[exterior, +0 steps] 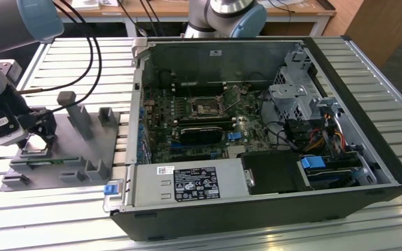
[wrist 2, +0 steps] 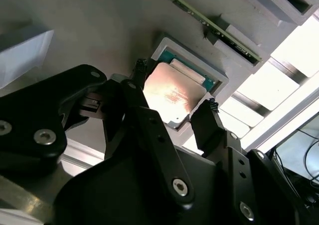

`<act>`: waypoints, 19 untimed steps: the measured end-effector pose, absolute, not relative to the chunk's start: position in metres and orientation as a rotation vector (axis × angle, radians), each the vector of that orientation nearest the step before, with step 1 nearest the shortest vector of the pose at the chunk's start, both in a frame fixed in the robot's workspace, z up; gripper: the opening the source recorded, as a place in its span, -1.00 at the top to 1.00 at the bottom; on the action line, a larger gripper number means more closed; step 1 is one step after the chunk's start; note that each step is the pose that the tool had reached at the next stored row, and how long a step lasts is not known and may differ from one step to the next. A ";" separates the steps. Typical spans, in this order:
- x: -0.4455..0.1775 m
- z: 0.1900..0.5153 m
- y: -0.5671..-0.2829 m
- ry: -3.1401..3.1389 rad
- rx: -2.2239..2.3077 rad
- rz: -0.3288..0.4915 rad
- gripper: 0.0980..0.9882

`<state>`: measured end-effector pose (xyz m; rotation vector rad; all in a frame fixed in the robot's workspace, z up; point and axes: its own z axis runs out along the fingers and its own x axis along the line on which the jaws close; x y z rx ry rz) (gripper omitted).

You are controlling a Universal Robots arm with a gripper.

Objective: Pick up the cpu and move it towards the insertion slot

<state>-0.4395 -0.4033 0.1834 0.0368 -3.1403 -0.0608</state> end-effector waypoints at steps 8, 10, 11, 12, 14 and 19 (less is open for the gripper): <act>-0.440 0.183 -0.403 -3.140 0.037 -0.061 0.00; -0.440 0.184 -0.403 -3.140 0.037 -0.061 0.00; -0.440 0.185 -0.403 -3.140 0.037 -0.061 0.00; -0.440 0.186 -0.403 -3.140 0.037 -0.061 0.00; -0.440 0.188 -0.403 -3.140 0.037 -0.061 0.00; -0.440 0.192 -0.403 -3.140 0.037 -0.063 0.00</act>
